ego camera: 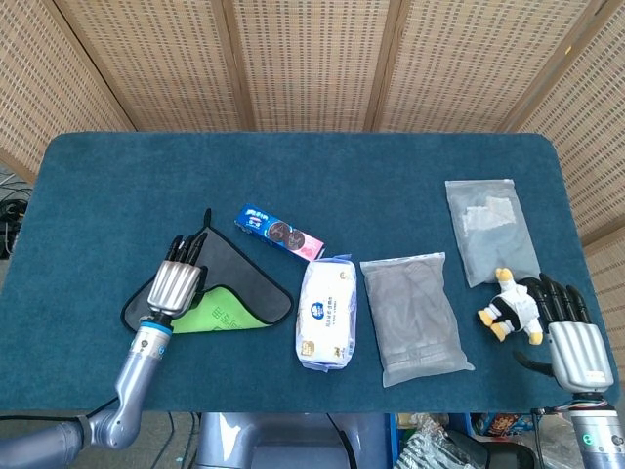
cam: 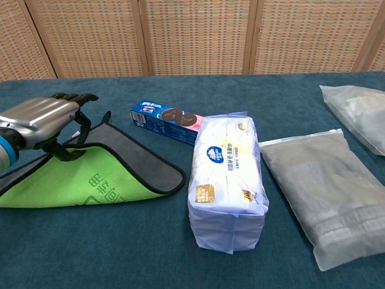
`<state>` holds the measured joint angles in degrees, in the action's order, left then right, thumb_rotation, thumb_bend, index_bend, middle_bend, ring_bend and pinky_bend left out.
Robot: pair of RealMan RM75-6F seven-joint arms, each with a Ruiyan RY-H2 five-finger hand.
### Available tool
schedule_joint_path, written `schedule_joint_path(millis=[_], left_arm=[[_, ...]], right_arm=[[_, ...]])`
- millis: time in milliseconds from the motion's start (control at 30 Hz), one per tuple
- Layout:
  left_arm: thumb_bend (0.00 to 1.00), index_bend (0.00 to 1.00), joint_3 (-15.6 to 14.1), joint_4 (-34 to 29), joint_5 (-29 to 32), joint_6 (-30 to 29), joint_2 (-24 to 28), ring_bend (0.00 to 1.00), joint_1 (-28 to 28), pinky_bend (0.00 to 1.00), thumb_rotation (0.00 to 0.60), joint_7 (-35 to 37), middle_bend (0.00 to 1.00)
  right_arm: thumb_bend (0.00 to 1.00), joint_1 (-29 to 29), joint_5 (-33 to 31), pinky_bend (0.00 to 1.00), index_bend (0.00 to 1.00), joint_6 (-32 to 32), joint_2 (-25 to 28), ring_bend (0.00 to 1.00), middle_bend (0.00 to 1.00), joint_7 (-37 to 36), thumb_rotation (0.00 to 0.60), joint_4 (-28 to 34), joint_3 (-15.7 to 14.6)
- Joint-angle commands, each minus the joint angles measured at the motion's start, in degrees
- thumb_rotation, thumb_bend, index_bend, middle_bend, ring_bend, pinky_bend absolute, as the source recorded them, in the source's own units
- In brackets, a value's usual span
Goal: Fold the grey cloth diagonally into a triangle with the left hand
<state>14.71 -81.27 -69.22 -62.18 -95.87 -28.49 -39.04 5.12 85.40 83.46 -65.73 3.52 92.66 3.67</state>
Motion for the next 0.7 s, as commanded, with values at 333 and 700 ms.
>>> schedule_joint_path(millis=[333, 700], left_arm=[[0.52, 0.67, 2.22, 4.41, 3.24, 1.28, -0.99, 0.0, -4.42, 0.0, 0.6, -1.14, 0.0], [0.52, 0.67, 3.65, 11.03, 7.58, 3.97, -2.96, 0.0, -9.02, 0.0, 0.6, -0.6, 0.0]], right_arm=[[0.0, 0.28, -0.49, 0.0, 0.0, -0.83, -0.07, 0.0, 0.0, 0.07, 0.6, -0.15, -0.04], [0.0, 0.43, -0.98, 0.0, 0.0, -1.31, -0.06, 0.0, 0.0, 0.26, 0.6, -0.11, 0.0]])
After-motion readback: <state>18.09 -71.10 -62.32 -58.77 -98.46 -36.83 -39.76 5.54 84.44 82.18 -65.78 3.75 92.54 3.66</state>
